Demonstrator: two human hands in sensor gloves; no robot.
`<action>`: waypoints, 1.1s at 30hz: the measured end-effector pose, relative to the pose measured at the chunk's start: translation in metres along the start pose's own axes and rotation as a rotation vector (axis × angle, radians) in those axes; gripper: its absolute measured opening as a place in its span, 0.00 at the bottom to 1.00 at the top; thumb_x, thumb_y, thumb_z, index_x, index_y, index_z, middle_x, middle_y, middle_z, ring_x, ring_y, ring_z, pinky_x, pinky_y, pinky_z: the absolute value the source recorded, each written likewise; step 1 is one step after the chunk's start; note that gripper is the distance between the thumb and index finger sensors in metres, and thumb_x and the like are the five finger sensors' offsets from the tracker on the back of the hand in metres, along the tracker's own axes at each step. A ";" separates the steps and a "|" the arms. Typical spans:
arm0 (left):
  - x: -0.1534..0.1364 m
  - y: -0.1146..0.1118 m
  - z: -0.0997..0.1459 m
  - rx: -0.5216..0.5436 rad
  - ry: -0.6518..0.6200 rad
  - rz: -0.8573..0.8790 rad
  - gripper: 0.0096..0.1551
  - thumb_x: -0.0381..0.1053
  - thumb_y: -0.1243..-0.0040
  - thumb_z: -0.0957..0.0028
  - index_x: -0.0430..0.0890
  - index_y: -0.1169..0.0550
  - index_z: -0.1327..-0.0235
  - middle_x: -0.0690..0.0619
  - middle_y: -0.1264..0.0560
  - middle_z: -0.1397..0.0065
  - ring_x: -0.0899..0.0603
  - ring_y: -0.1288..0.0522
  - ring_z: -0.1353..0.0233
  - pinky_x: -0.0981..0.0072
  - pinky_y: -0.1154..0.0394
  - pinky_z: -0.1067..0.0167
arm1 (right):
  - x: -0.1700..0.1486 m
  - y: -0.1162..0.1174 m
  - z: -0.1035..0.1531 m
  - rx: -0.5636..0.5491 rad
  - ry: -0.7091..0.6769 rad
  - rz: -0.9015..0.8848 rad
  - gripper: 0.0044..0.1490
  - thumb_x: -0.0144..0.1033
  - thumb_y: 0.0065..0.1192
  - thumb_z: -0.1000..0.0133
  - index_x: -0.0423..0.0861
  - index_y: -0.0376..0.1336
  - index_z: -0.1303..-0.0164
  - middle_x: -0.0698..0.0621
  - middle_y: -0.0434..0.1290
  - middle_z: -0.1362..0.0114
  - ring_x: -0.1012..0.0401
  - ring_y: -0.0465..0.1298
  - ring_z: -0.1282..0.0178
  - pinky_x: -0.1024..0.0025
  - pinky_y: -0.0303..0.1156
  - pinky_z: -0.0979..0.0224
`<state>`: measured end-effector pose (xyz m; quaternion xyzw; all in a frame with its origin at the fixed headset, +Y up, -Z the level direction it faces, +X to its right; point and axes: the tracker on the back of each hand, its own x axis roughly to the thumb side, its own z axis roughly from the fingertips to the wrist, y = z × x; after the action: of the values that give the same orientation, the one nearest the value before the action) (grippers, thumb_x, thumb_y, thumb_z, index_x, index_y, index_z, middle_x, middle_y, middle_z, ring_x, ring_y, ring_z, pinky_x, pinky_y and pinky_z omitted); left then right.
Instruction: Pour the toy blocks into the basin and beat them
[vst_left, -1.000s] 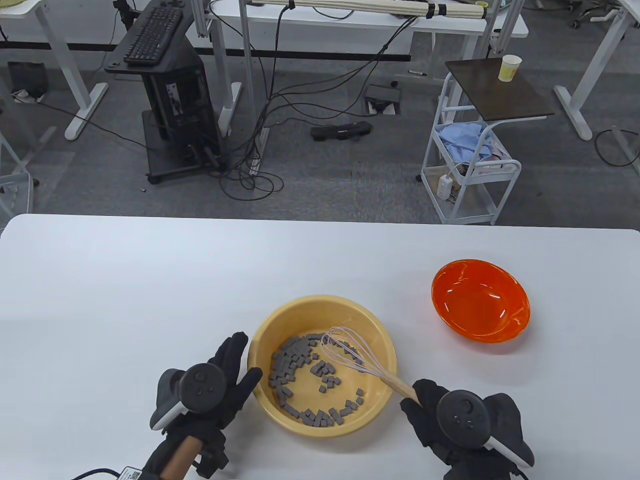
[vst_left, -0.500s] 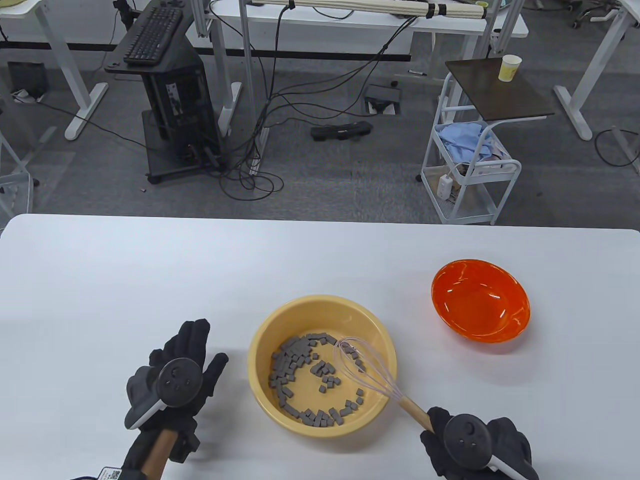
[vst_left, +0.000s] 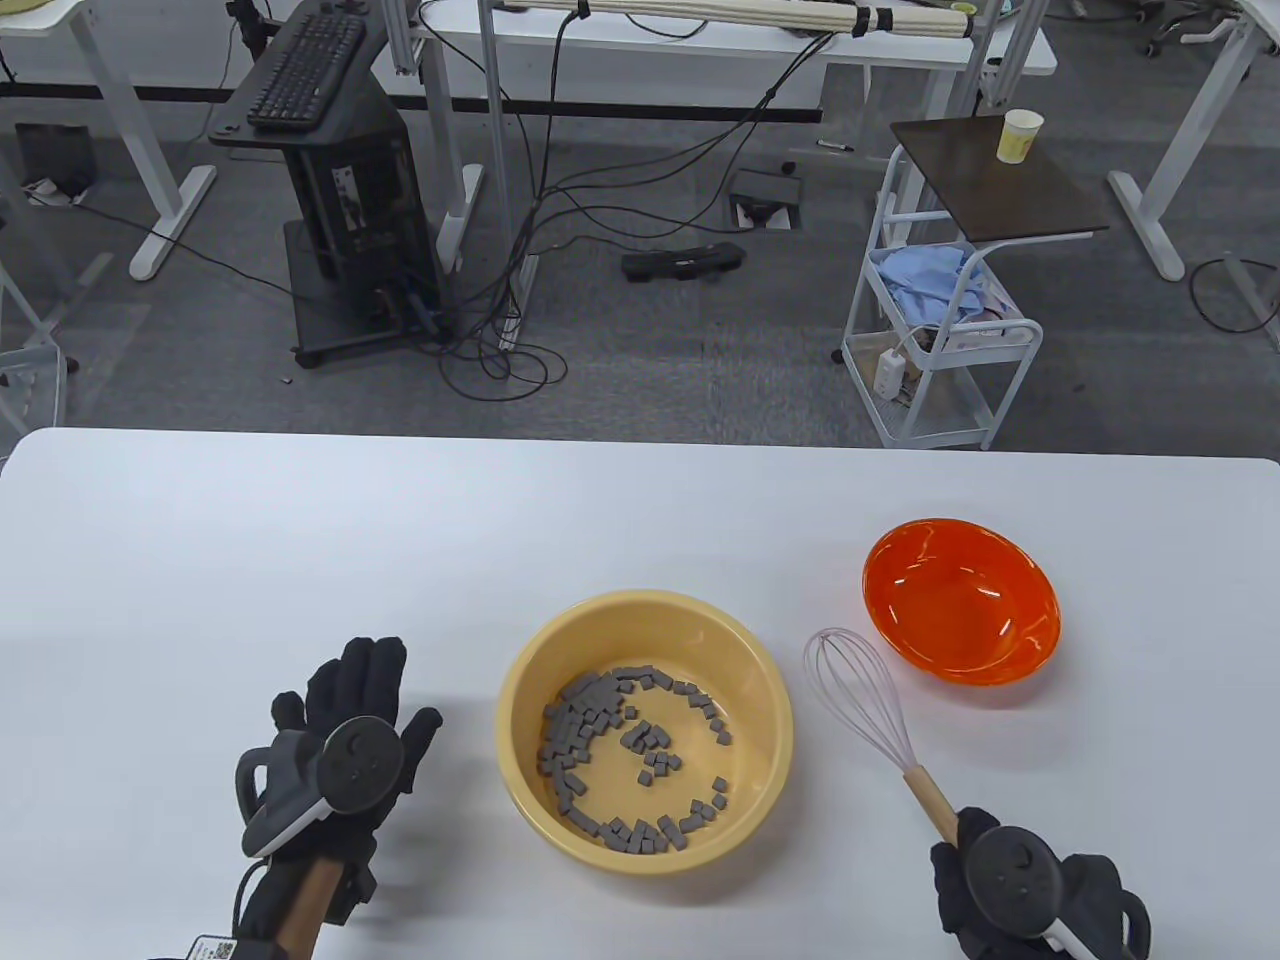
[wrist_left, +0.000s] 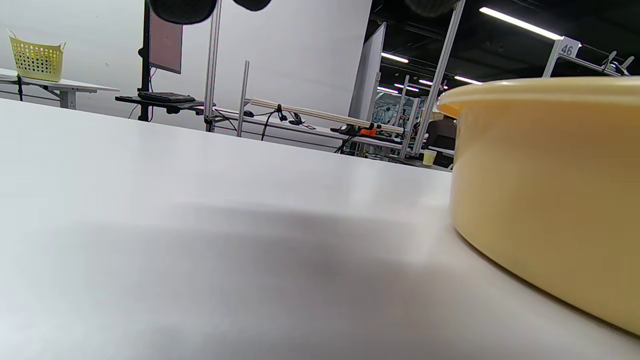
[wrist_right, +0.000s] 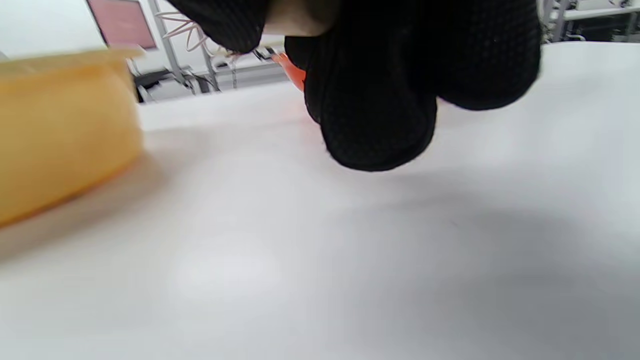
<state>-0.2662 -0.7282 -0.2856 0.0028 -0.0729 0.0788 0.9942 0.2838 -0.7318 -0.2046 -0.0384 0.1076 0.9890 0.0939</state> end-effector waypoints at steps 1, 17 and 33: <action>0.000 -0.001 0.000 -0.003 0.001 0.003 0.44 0.60 0.65 0.26 0.34 0.57 0.11 0.24 0.56 0.10 0.15 0.48 0.15 0.08 0.54 0.33 | -0.004 0.005 -0.004 0.016 0.027 0.026 0.34 0.38 0.47 0.28 0.28 0.51 0.21 0.30 0.71 0.34 0.44 0.81 0.52 0.44 0.74 0.41; 0.001 0.000 0.000 -0.011 0.001 -0.001 0.46 0.61 0.65 0.26 0.32 0.58 0.11 0.23 0.58 0.10 0.15 0.49 0.15 0.08 0.54 0.33 | -0.022 0.036 -0.030 0.182 0.264 0.259 0.34 0.48 0.53 0.26 0.35 0.56 0.21 0.24 0.56 0.21 0.34 0.70 0.33 0.37 0.68 0.33; 0.000 0.002 0.000 -0.004 -0.001 -0.006 0.44 0.61 0.64 0.26 0.35 0.57 0.10 0.25 0.57 0.09 0.15 0.54 0.14 0.09 0.57 0.33 | 0.002 -0.052 0.011 -0.160 0.169 -0.024 0.45 0.55 0.49 0.25 0.36 0.46 0.10 0.20 0.49 0.15 0.27 0.63 0.26 0.26 0.61 0.28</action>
<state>-0.2668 -0.7259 -0.2854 0.0012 -0.0734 0.0755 0.9944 0.2918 -0.6790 -0.2053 -0.1305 0.0352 0.9864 0.0931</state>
